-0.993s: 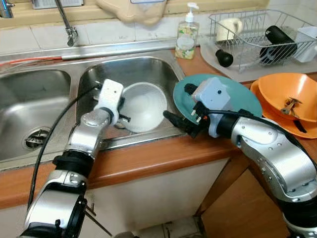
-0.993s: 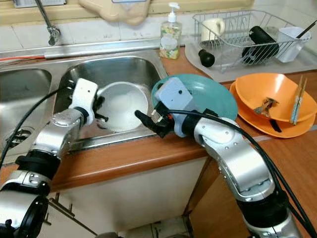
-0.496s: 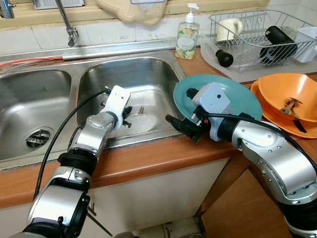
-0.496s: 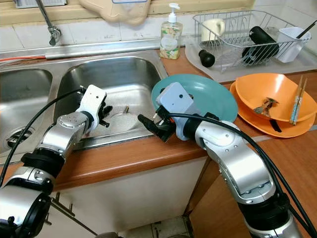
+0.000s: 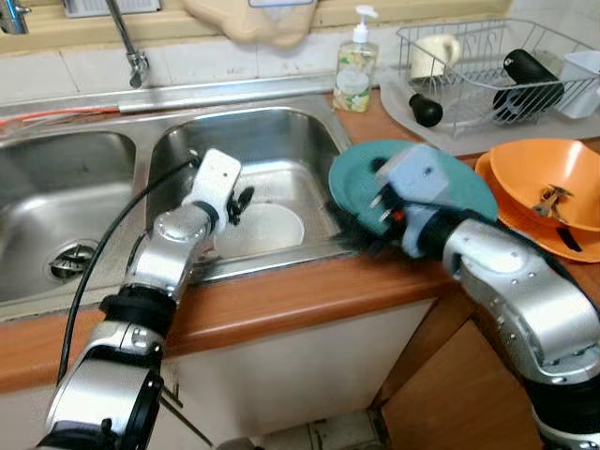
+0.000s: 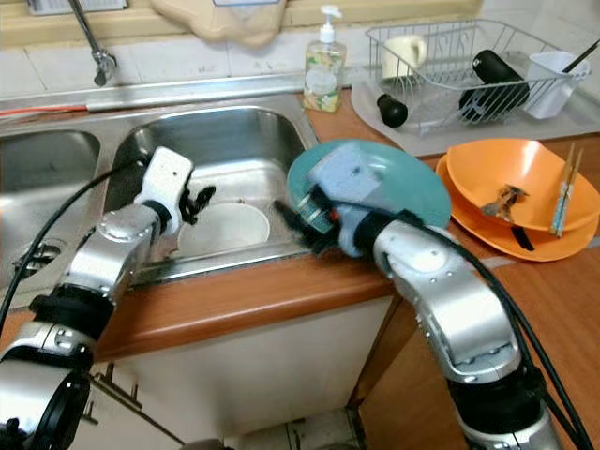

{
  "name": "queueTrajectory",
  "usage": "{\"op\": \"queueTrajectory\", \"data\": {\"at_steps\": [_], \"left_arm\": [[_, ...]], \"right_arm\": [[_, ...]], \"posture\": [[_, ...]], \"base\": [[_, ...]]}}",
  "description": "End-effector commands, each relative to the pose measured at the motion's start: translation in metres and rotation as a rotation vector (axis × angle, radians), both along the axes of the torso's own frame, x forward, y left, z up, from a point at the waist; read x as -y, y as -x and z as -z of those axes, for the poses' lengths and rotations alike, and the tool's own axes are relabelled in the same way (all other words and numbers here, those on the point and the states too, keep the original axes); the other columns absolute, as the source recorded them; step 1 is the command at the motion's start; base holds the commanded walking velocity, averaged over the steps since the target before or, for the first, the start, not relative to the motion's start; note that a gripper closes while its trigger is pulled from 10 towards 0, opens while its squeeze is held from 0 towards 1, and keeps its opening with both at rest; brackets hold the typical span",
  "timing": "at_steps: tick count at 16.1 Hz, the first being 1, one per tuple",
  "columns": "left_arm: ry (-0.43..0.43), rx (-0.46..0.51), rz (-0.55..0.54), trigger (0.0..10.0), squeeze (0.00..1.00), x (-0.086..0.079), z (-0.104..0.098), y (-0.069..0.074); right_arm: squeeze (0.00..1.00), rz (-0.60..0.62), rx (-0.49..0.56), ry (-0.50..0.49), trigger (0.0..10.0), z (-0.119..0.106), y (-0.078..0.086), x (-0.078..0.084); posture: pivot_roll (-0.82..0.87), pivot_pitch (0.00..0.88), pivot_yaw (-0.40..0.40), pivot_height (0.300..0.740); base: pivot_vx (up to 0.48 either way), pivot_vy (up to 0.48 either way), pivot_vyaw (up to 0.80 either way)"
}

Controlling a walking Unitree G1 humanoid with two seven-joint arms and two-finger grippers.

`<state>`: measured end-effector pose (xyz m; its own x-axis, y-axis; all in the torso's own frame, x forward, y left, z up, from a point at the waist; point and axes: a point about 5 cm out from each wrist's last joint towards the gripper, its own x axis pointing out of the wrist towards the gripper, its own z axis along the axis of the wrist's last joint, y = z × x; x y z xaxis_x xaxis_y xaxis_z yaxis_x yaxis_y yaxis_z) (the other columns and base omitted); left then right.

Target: Kitchen organization

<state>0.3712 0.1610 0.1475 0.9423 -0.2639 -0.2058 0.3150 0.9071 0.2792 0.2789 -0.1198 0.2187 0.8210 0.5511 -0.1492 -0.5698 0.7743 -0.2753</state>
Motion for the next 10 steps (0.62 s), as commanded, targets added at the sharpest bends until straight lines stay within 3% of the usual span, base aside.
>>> {"op": "queueTrajectory", "data": {"at_steps": [1, 4, 7, 9, 10], "left_arm": [[0.066, 0.054, 0.015, 10.0, 1.0, -0.001, -0.014, 0.003], [0.207, 0.075, 0.04, 10.0, 1.0, 0.005, -0.026, 0.011], [0.248, 0.112, 0.133, 10.0, 1.0, 0.016, -0.033, 0.026], [0.27, 0.119, 0.169, 10.0, 1.0, 0.018, -0.033, 0.038], [0.282, 0.11, 0.17, 10.0, 0.62, 0.016, -0.031, 0.045]], "right_arm": [[1.0, 0.111, -0.031, -0.044, 10.0, 0.002, -0.003, 0.014], [1.0, 0.261, -0.057, -0.115, 10.0, 0.002, -0.005, 0.035], [1.0, 0.438, -0.13, -0.188, 10.0, 0.006, -0.006, 0.062], [1.0, 0.507, -0.172, -0.212, 10.0, 0.008, -0.003, 0.071], [1.0, 0.536, -0.187, -0.214, 10.0, 0.009, -0.001, 0.075]], "posture": [[-0.06, 0.0, 0.063, 0.74], [-0.06, 0.0, 0.053, 0.74], [-0.05, 0.0, 0.048, 0.74], [-0.05, 0.0, 0.043, 0.74], [-0.06, 0.0, 0.037, 0.74]], "base": [[0.0, 0.0, 0.0], [0.0, 0.0, 0.0], [0.0, 0.0, 0.0], [0.0, 0.0, 0.0], [0.0, 0.0, 0.0]]}}
